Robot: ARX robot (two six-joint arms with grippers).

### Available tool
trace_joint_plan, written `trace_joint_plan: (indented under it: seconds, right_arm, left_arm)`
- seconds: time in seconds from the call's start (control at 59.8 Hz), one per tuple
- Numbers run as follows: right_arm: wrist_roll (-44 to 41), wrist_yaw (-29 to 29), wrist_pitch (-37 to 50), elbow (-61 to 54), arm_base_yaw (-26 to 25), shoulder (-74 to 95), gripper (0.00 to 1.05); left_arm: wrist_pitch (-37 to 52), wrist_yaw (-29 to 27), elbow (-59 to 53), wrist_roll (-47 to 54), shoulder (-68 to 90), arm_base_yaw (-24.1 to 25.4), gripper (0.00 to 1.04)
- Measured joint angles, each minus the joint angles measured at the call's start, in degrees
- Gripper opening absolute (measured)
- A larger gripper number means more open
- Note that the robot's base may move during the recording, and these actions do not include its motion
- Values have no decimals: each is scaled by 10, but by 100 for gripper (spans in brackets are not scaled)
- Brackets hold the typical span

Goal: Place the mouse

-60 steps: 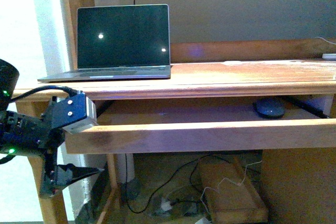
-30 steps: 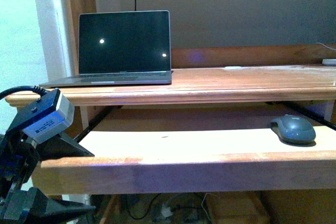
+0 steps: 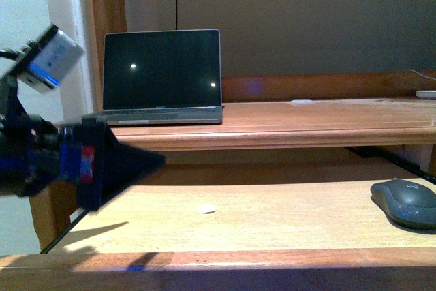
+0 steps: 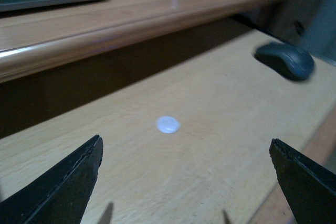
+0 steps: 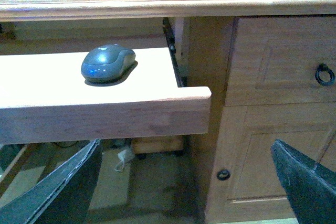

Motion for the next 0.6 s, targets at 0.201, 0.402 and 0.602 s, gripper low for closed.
trace_joint_plan:
  seconds: [0.201,0.402,0.602]
  right_arm:
    - [0,0,0,0,0,0,97]
    - [0,0,0,0,0,0,97]
    - [0,0,0,0,0,0,97]
  left_arm:
    - [-59,-195,-81,-67,-114,1,97]
    - [-100,-250,-173,-101,-277,-7,97]
    - [-209,-273,-260,-169,-462,-24,97]
